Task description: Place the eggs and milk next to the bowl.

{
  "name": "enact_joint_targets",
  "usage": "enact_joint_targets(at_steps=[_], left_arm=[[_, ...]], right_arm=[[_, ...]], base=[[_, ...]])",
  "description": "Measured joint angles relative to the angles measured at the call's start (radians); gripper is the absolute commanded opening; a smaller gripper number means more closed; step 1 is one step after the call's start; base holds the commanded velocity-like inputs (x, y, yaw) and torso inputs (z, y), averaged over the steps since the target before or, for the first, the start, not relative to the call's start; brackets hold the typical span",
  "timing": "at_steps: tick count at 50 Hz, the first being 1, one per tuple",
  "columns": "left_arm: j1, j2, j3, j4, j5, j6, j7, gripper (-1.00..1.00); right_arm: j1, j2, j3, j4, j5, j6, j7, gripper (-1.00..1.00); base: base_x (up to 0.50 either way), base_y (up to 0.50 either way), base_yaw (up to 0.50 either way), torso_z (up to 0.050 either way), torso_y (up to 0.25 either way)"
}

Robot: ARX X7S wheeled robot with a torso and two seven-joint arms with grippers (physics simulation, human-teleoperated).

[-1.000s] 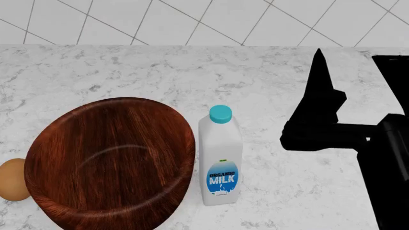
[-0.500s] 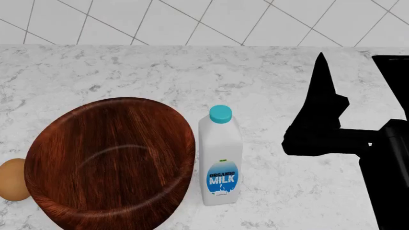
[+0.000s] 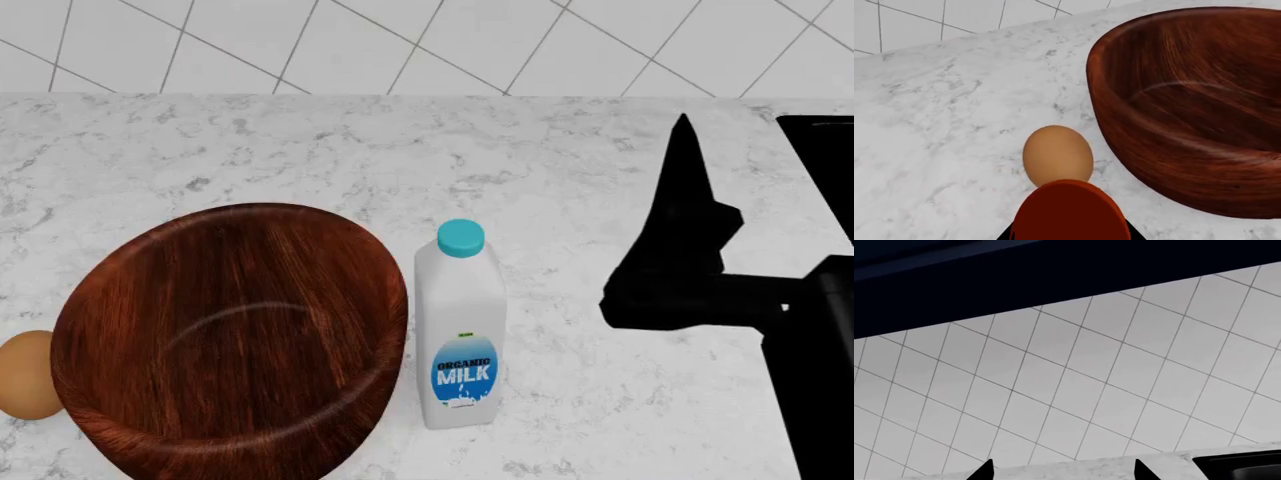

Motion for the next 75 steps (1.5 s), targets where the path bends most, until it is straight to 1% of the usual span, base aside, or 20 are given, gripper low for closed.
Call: enact_joint_targets(at_steps=[12, 23, 75], left_arm=[[-0.027, 0.003, 0.079, -0.021, 0.021, 0.021, 0.012, -1.00], [-0.039, 0.003, 0.128, -0.040, 0.038, 0.043, 0.023, -1.00], [-0.046, 0.019, 0.274, -0.096, 0.093, 0.109, 0.044, -1.00]], right_arm=[[-0.006, 0.006, 0.005, -0.004, 0.007, -0.004, 0.005, 1.00], [-0.004, 0.011, 0.005, -0.005, 0.014, -0.005, 0.012, 1.00], [-0.008, 0.031, 0.007, -0.017, 0.041, -0.015, 0.042, 1.00]], base=[[0.00, 0.00, 0.00, 0.000, 0.000], [0.00, 0.00, 0.00, 0.001, 0.001], [0.00, 0.00, 0.00, 0.000, 0.000]])
